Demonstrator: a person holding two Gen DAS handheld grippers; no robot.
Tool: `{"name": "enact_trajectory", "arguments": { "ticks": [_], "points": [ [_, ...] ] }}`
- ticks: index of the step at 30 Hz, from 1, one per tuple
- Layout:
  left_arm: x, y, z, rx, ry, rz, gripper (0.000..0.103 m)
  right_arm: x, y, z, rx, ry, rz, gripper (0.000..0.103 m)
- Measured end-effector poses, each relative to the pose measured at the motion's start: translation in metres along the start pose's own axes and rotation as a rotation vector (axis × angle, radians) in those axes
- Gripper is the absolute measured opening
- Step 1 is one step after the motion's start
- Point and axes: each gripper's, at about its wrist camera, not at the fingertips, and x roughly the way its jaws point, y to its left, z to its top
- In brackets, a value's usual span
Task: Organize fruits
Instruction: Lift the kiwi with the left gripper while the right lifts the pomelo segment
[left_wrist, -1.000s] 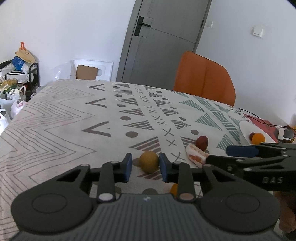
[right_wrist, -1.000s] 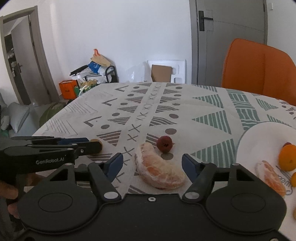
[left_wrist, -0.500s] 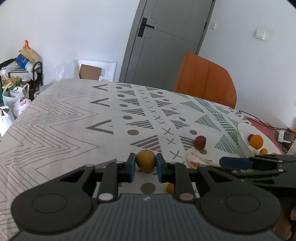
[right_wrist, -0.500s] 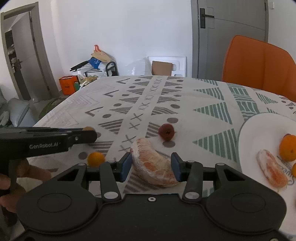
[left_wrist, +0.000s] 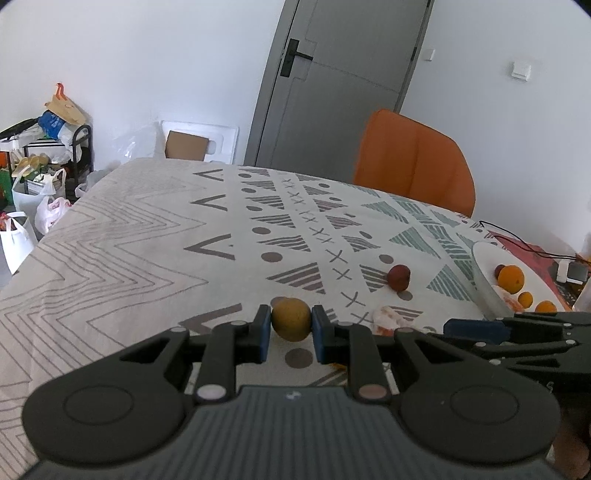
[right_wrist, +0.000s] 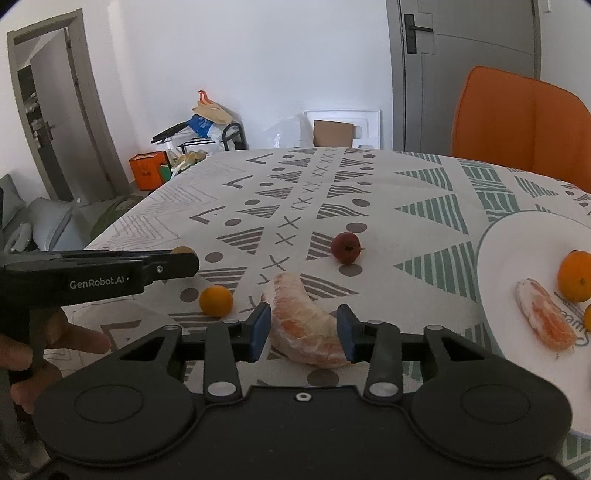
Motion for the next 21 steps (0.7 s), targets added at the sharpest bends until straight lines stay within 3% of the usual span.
{"name": "enact_trajectory", "arguments": {
  "ticks": [8,16,21],
  "points": [
    [0.007,0.004,-0.003,0.004,0.002,-0.001,0.022,0.012,0.007,0.002,-0.031,0.007,-0.005,0.052],
    [0.013,0.004,-0.003,0.014,-0.001,0.013,0.025,0.016,0.01,-0.002,-0.061,0.004,-0.012,0.052],
    [0.01,0.004,-0.003,0.015,-0.002,0.026,0.024,0.01,0.009,-0.005,-0.059,0.011,0.002,0.047]
  ]
}}
